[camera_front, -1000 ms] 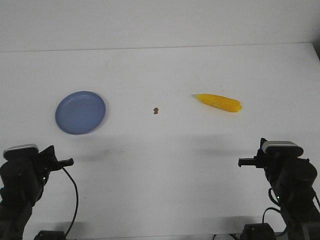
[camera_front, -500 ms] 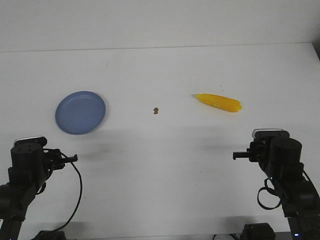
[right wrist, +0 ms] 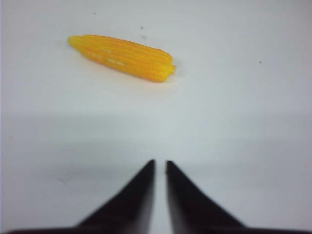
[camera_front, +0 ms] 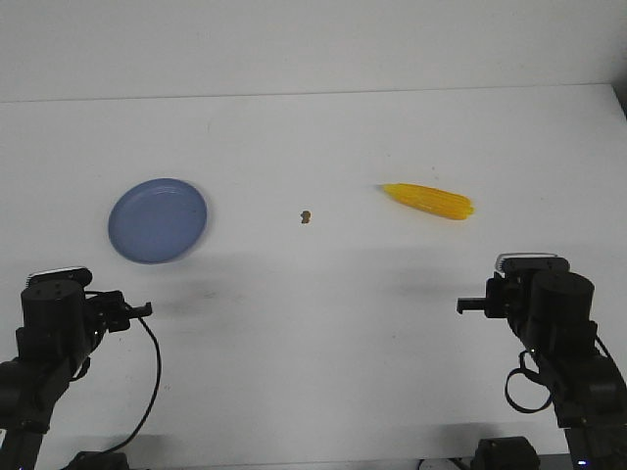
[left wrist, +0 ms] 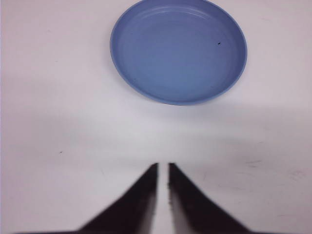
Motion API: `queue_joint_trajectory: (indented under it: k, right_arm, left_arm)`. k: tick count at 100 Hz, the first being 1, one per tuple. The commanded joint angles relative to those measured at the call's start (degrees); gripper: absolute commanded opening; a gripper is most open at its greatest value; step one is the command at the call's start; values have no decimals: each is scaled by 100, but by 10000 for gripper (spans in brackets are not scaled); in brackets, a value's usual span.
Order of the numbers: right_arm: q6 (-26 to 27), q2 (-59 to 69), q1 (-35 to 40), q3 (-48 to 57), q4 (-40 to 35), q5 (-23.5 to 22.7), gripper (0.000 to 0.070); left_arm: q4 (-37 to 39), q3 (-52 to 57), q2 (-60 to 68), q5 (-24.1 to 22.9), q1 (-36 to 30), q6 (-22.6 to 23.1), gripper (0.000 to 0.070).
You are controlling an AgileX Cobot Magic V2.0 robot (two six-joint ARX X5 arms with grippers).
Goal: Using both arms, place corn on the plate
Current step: 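Raise both grippers and open them above the table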
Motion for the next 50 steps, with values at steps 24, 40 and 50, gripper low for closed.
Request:
queue_joint_trajectory:
  k: [24,40,50]
  right_arm:
    - [50,2,4,94,42,-4,502]
    - [50,2,4,94,42,-4,502]
    - [50,2,4,94,42,-4,502]
  left_arm:
    - [26,107,24,15,2,-22,463]
    - [212,111,46,48,2,-37,463]
    - [339,223,195,240,37,-144,463]
